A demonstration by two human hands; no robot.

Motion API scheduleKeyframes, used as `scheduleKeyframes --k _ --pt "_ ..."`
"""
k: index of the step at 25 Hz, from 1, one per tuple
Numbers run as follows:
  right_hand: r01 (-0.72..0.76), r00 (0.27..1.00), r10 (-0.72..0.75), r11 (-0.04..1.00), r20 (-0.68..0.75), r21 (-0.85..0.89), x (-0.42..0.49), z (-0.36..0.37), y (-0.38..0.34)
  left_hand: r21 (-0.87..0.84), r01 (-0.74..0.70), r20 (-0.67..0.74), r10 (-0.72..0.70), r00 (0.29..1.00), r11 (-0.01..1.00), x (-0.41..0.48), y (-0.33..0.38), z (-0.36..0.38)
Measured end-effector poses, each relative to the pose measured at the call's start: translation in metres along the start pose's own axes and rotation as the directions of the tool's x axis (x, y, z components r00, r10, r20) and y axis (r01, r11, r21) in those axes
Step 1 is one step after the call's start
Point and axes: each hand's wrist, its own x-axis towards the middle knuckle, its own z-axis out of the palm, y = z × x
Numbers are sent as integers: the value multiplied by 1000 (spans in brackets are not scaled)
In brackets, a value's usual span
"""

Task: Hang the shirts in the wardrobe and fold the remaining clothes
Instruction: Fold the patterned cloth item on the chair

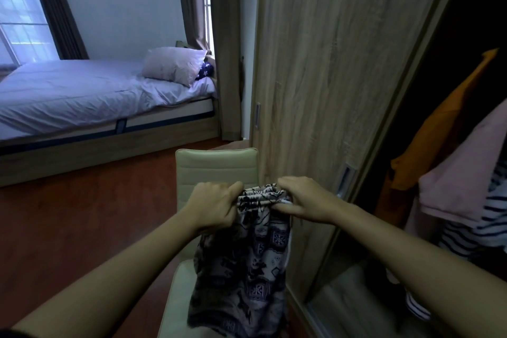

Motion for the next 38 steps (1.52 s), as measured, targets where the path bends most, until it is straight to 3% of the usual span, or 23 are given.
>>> scheduleKeyframes --k 4,8,12,17,20,22,24,28,32,38 --pt "-56 992 86 953 -89 299 -6 2 3 -52 -59 -42 56 998 997 3 -5 -2" --pt "-86 989 127 899 -69 428 -12 1 4 -6 -18 -72 17 997 1000 11 8 -19" --pt "-71 925 297 750 -239 657 -22 36 9 -108 -7 -54 1 999 994 33 18 -66" --pt "-296 930 367 789 -26 539 -31 131 22 -218 -21 -135 -8 991 976 39 -15 -132" --pt "-380 887 454 821 -84 425 -29 167 36 -170 77 -85 -93 992 983 19 -46 -133" --pt "-442 876 482 817 -17 369 -27 181 37 -138 181 -53 -190 980 974 -2 -68 -108" --pt "-455 858 512 784 -25 422 -32 194 35 -116 302 -24 -307 952 946 -26 -88 -71" --pt "-526 803 596 720 -17 453 -55 229 41 -105 523 152 -506 849 846 -95 -102 9" --pt "-568 818 542 711 192 416 -71 256 51 -190 623 292 -562 774 759 -158 -89 73" --pt "-604 795 526 730 303 321 -35 258 74 -226 772 347 -691 634 594 -193 -103 144"
